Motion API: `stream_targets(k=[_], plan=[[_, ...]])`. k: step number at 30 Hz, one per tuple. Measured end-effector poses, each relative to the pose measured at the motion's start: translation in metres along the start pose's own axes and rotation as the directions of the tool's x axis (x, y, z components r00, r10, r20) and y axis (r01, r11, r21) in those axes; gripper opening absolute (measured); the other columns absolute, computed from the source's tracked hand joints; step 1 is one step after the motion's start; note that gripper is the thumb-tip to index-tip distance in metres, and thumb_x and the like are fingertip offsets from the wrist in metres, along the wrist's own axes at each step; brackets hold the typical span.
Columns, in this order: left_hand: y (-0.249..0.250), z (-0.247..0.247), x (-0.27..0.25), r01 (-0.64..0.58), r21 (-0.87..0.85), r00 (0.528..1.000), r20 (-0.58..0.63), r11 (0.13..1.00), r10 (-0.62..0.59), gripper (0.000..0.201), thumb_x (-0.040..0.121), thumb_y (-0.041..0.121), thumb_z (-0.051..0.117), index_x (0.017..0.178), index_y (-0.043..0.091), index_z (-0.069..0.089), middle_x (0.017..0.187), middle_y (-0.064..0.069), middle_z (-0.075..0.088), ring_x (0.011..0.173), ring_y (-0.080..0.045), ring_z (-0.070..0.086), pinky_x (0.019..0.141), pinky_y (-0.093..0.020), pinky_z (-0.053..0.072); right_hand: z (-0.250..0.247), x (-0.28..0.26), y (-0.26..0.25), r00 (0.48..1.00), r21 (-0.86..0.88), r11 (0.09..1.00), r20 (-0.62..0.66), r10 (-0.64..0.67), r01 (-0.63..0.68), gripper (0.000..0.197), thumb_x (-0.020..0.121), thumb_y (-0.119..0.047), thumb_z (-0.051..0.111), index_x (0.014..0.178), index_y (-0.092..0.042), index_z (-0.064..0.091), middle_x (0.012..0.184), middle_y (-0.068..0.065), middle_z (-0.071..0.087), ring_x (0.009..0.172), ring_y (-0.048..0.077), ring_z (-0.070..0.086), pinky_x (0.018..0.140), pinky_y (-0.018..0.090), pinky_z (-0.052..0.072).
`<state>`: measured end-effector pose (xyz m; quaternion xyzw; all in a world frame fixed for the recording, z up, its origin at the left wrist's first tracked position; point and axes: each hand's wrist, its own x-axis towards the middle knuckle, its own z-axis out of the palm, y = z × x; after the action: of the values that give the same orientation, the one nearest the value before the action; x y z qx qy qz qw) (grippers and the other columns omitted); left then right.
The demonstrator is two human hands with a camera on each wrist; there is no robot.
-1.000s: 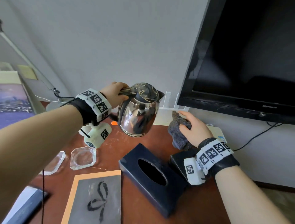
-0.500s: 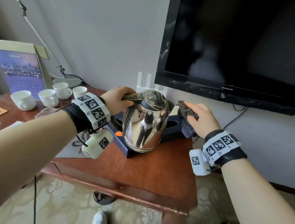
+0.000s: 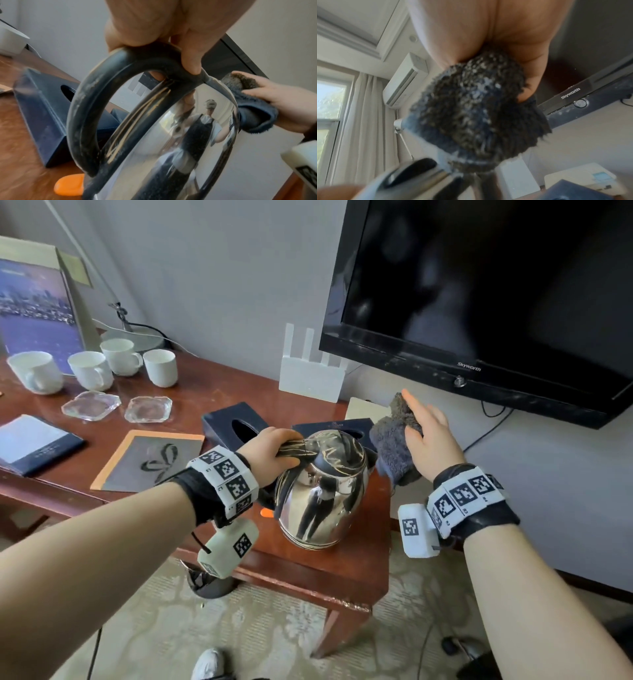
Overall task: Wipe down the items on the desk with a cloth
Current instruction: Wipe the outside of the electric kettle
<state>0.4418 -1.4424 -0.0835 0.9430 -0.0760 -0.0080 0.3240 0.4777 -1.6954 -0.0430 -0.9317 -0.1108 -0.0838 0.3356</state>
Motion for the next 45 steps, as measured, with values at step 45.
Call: stream_targets(k=[45], plan=[[-0.025, 0.033, -0.008, 0.058, 0.079, 0.998, 0.01, 0.995, -0.059, 0.048, 0.093, 0.014, 0.05, 0.138, 0.009, 0.036, 0.128, -0.012, 0.043, 0.118, -0.029, 0.045, 0.101, -0.034, 0.034, 0.073, 0.015, -0.015, 0.96, -0.333, 0.929, 0.272, -0.069, 0.161, 0.046, 0.087, -0.015, 0.056, 0.131, -0.021, 0.043, 0.132, 0.006, 0.046, 0.124, 0.027, 0.039, 0.097, 0.033, 0.035]])
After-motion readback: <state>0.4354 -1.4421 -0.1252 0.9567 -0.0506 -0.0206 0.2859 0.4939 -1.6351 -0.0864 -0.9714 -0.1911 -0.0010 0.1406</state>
